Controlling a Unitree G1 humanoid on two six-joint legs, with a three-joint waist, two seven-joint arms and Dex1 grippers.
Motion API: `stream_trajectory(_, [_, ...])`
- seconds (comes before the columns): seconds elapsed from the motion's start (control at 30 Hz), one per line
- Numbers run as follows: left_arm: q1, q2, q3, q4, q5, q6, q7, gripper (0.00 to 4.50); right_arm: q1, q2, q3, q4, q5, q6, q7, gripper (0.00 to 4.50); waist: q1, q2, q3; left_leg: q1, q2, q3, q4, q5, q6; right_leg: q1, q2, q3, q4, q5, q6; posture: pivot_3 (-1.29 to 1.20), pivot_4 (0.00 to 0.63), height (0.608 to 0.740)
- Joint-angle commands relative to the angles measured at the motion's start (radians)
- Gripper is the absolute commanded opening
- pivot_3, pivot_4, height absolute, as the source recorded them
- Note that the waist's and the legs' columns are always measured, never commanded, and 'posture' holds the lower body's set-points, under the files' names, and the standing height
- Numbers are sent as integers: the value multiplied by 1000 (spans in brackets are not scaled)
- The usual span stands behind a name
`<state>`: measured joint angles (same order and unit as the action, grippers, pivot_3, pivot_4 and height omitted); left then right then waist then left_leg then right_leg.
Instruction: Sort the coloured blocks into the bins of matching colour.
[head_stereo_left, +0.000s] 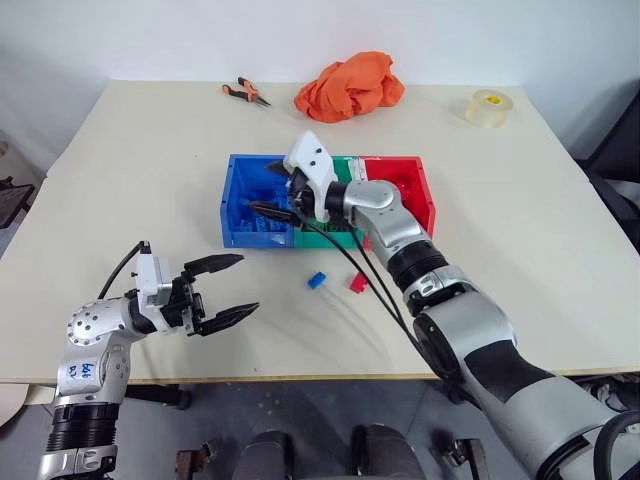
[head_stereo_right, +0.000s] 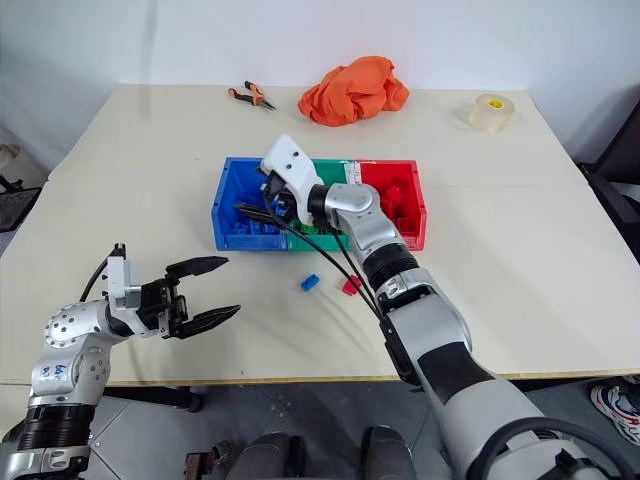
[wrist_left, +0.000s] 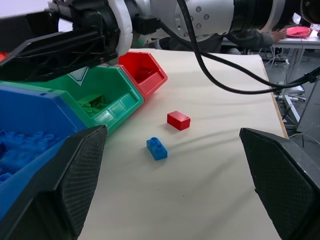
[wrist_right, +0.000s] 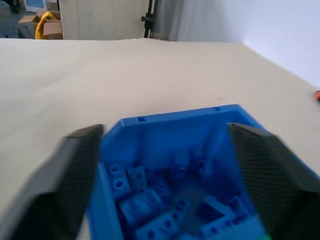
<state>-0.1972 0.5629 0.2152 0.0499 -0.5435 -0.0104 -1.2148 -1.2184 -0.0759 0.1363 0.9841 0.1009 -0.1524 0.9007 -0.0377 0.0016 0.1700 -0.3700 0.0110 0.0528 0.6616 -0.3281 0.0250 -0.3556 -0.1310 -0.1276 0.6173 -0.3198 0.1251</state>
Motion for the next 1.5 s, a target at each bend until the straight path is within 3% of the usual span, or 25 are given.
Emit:
stream_trajectory(0.03, [-13,2,5,-4,-18,-10,-12,4500,84,-86,-32,-182,52,17,126,4478,5,0,0,0,0,-1,0,0,0,0,0,1,0,0,0,0,150,740])
stream_trajectory(0.17, [-29,10,9,29,-17,-15,-31,4500,287,-233,-20,-484,125,163,291,4478,10,-1,0,0,0,-1,0,0,0,1,0,2,0,0,0,0,150,740])
stream_trajectory(0.3, [-46,18,12,67,-15,-18,-55,4500,544,-465,-45,-780,205,357,418,4478,18,0,0,-2,0,-2,0,0,1,3,-1,0,-6,0,0,0,150,740])
stream_trajectory(0.5, [-55,33,12,112,-18,-18,-110,4500,811,-720,-174,-902,237,419,435,4478,12,0,0,1,1,7,-1,-1,1,6,0,-5,-16,0,0,0,150,740])
stream_trajectory(0.67, [-52,44,36,139,-56,-19,-183,4500,934,-813,-262,-914,247,423,415,4478,14,0,0,2,3,9,-2,-1,1,7,0,-5,-21,0,0,0,150,740])
stream_trajectory(0.8, [-25,85,47,151,-87,-8,-284,4500,931,-802,-254,-961,248,445,372,4478,11,0,0,2,3,10,-2,-1,1,9,-1,-5,-23,0,0,0,150,740])
stream_trajectory(1.07, [-19,87,83,192,-85,-33,-286,4500,812,-660,-109,-951,196,462,271,4478,14,1,0,2,4,8,-2,-1,0,9,-2,-5,-24,0,0,0,150,740])
stream_trajectory(1.5, [26,54,85,156,-84,-60,-260,4500,626,-432,69,-626,54,274,253,4478,13,1,0,1,1,5,-1,-1,1,9,-1,-5,-20,0,0,0,150,740])
